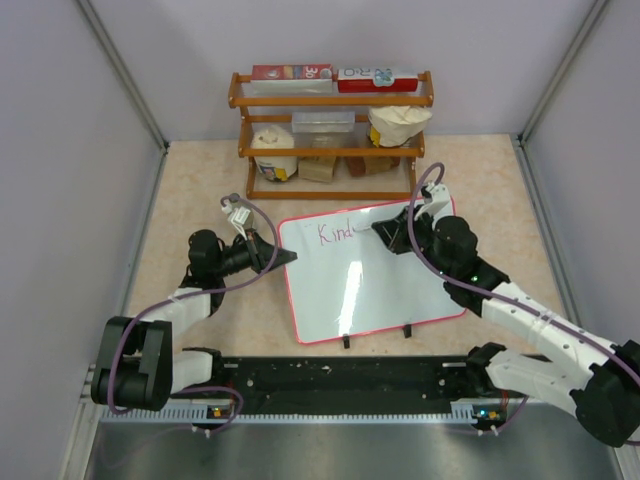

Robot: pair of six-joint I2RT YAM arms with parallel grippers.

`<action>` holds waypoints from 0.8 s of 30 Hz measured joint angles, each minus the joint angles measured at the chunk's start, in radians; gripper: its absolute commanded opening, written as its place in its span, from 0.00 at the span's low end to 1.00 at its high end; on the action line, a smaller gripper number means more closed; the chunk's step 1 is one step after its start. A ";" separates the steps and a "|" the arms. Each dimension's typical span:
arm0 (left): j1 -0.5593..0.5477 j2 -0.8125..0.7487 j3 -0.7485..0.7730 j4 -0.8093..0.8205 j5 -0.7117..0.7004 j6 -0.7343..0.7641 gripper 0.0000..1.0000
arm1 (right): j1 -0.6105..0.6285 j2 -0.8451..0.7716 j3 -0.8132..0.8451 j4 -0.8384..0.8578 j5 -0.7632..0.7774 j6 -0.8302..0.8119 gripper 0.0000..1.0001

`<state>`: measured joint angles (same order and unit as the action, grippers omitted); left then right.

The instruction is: Write a sentence on the whiteboard

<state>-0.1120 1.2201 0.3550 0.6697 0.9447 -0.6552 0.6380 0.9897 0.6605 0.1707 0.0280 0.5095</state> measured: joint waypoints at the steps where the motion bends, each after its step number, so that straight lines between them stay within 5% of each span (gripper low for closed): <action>1: 0.000 0.000 0.000 0.000 0.000 0.000 0.00 | 0.000 -0.002 -0.002 -0.002 -0.002 0.000 0.00; 24: 0.000 0.000 0.000 -0.005 -0.004 0.000 0.00 | 0.000 -0.033 -0.063 0.029 -0.010 0.026 0.00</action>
<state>-0.1120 1.2201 0.3550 0.6651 0.9409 -0.6556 0.6384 0.9565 0.5976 0.1997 0.0181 0.5354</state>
